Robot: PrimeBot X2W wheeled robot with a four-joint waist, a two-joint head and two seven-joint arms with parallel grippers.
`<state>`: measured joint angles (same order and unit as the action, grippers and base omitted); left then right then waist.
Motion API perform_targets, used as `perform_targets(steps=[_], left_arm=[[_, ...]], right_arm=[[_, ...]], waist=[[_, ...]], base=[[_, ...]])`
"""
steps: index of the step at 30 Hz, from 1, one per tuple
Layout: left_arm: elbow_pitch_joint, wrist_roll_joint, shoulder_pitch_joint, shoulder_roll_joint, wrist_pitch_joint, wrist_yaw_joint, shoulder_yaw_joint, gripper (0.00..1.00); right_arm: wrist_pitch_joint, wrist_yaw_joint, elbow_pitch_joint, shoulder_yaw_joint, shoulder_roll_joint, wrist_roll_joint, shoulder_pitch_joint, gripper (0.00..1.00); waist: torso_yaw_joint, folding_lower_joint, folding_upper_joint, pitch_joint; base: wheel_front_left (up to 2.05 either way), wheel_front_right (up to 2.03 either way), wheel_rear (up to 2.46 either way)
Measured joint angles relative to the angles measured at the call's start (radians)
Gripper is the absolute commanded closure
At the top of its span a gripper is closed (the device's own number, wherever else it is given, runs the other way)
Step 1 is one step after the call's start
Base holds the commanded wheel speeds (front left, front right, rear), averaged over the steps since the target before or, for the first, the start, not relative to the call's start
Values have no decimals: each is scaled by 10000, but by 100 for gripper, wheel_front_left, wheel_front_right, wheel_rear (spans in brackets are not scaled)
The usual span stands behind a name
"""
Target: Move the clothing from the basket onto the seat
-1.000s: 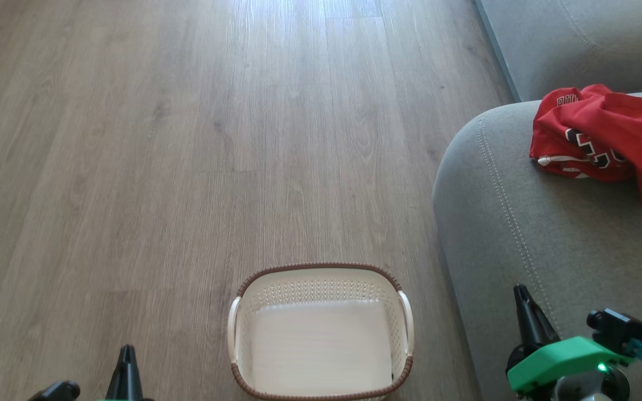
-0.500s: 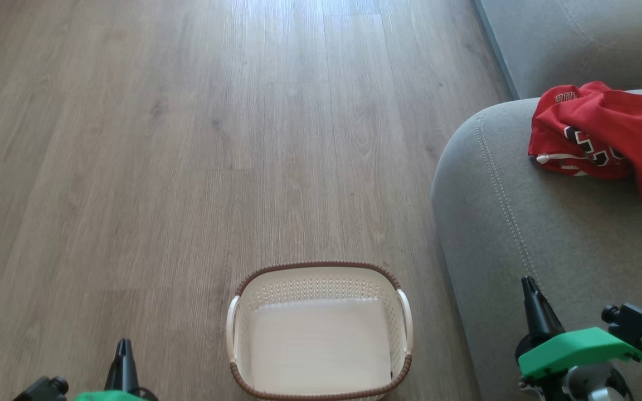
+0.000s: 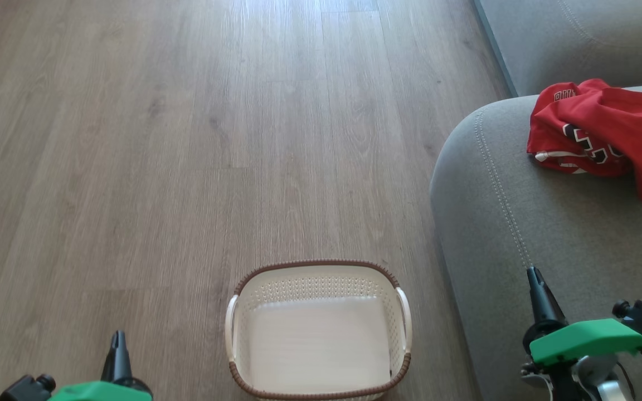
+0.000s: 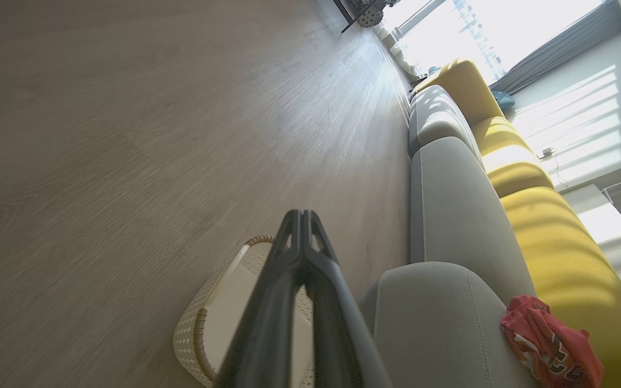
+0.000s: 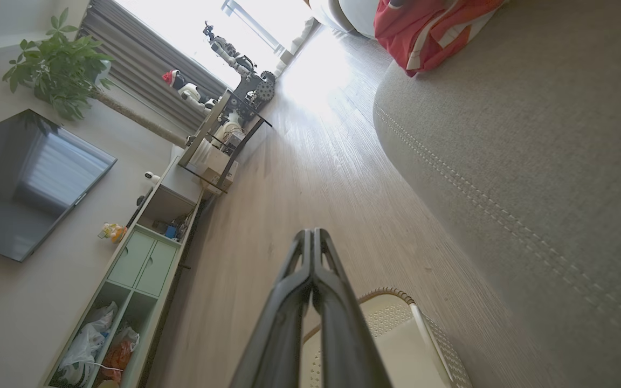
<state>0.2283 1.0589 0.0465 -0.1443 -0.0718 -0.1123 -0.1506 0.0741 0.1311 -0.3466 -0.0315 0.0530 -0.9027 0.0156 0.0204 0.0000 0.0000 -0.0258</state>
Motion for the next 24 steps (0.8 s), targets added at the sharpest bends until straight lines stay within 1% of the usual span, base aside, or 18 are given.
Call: perform_targets(steps=[1,12,24], left_arm=[[-8,182,-98,29,13,75,82,100],[-107,1066,-180,144,303,257,420,100],[-169,2104,-346,368,633,577,786,100]], right_arm=[[-54,0,2,-23,0,-232,0,100],[-286,-2,56,-178,0,-1367,17,100],[-629,-2,153,-291,2,-2750,186,100]], waist=[[-7,0,0,7],[-40,0,0,44],[-81,0,0,87]], base=[[0,0,0],[0,0,0],[0,0,0]])
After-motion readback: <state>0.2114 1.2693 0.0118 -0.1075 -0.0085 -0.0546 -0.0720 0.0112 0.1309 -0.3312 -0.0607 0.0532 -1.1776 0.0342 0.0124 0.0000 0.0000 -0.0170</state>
